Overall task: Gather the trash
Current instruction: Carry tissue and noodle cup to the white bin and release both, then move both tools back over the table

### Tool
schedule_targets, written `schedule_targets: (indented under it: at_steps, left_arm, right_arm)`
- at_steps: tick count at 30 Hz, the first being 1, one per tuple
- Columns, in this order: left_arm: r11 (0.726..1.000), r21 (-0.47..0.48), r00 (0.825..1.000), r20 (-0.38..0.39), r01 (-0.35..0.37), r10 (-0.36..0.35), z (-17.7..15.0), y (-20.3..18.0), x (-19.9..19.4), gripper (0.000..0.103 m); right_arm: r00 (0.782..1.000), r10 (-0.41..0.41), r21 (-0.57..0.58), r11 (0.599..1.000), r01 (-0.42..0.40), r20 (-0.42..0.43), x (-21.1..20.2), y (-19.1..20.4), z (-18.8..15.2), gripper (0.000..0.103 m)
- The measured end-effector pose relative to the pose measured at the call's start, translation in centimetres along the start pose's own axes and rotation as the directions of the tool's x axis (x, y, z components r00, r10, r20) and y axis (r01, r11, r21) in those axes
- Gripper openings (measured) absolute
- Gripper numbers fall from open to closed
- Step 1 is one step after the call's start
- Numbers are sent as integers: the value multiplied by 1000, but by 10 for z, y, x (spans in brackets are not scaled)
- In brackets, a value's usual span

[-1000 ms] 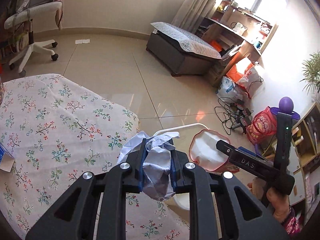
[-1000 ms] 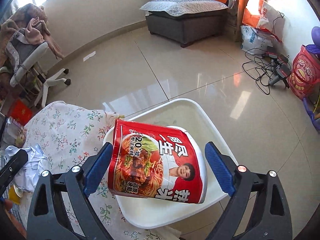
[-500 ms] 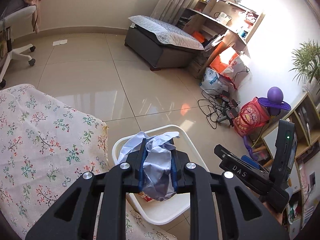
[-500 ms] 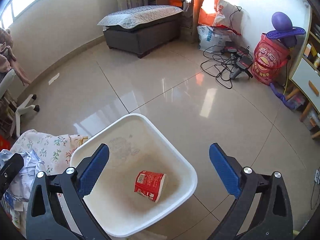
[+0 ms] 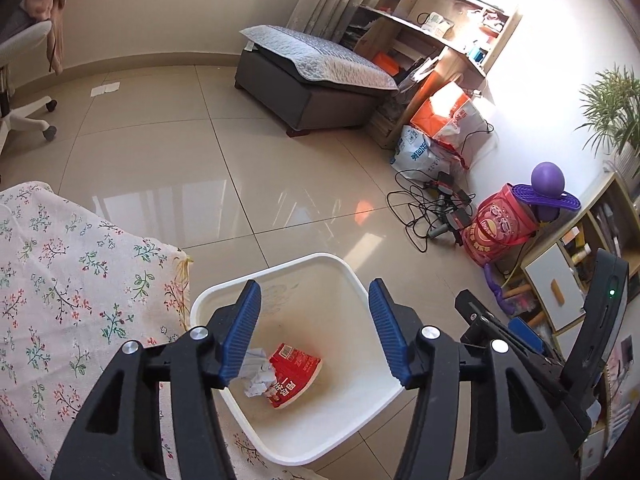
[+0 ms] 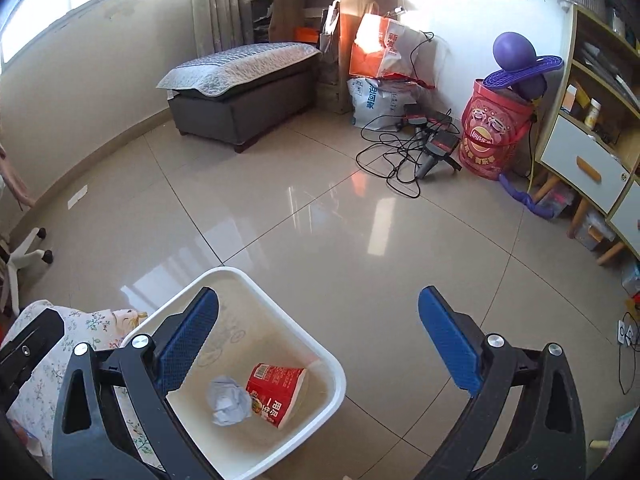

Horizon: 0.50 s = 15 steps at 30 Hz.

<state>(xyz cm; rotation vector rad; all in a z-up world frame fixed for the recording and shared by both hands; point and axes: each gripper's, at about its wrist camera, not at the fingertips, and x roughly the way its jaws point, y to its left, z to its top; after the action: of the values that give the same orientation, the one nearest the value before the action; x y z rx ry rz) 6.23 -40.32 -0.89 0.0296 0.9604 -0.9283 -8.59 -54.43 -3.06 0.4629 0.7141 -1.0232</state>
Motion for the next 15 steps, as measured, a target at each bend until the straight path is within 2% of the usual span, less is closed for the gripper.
schedule_targets:
  at_steps: [3,6,7,15]
  left_arm:
    - [997,3,996,33,-79,79,-1,5,-10,68]
    - [980,11,976,93,-197,195,-4,9,-26,89]
    - [975,7,968,115,-223,221,-5,12,-32,92]
    - [925,-58,906,186,-376,380,-17,38,-74,94]
  right_arm:
    - [1000,3,-13,1000,-3,26,-8,5,0,96]
    - [999,16,-40,999,-14,48,-16,15,-4,96]
    - [998,24,-51,998,-21,52,-19,20,-6,96]
    - [991,87,-132,988,-73,104,-46,57,-21,96]
